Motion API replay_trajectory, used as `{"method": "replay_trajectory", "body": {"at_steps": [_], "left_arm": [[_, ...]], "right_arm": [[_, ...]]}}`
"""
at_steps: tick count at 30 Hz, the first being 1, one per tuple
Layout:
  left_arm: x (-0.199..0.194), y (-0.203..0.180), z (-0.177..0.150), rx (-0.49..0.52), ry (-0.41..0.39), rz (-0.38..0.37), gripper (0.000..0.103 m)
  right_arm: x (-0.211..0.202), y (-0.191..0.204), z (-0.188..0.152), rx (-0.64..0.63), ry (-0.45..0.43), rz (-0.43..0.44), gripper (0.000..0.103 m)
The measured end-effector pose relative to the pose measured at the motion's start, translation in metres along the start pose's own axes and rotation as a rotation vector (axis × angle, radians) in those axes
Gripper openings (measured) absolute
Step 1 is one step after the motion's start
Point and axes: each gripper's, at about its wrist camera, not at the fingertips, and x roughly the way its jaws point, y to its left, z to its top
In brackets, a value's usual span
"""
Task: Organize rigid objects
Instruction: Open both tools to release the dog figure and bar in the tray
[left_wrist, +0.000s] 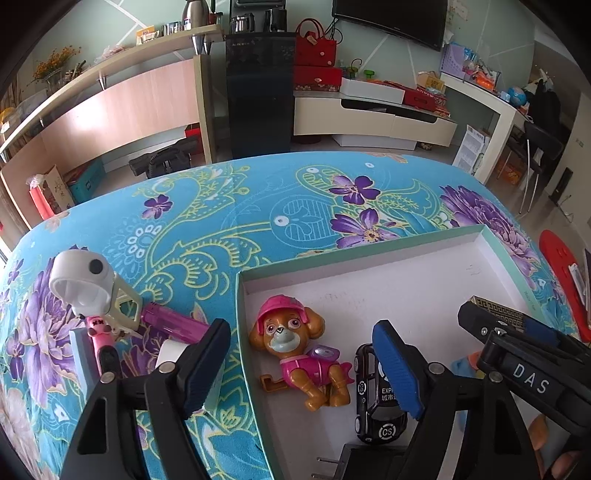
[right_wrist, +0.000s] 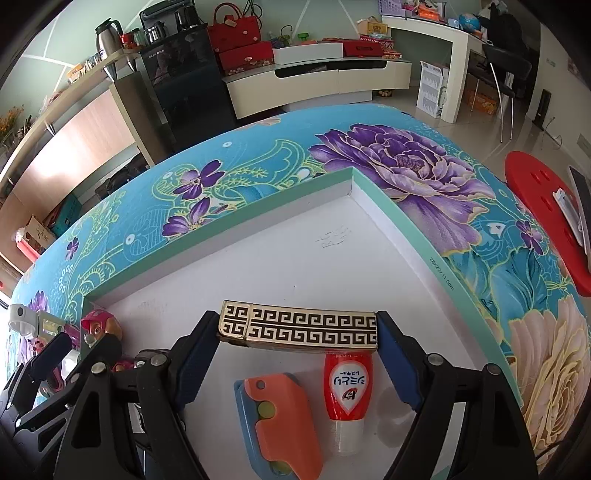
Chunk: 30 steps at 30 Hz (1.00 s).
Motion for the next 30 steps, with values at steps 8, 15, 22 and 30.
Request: {"method": "replay_trajectory", "body": {"at_steps": [8,15,22,30], "left_arm": [[-0.016,0.007,0.001,-0.012,-0.017,0.022,0.1],[-0.023,0.018,0.001,-0.038,-0.025,0.064,0.103],[-0.02,0.035,-0.004,-0.084,0.03,0.139,0.103],[-0.03,0.053,-0.006,-0.147,0.036,0.172,0.103]], "right_arm": [[-0.014,0.002,0.002,-0.018,-0.041,-0.002,0.093],[-0.017,-0.002,0.004,-0.01,-0.046,-0.017,0.095],[-0.015,-0.009,0.002,-0.006,-0.02,-0.066,0.095],[-0.021,-0.006,0.002,-0.019,-0.019,-0.063,0.095]]}}
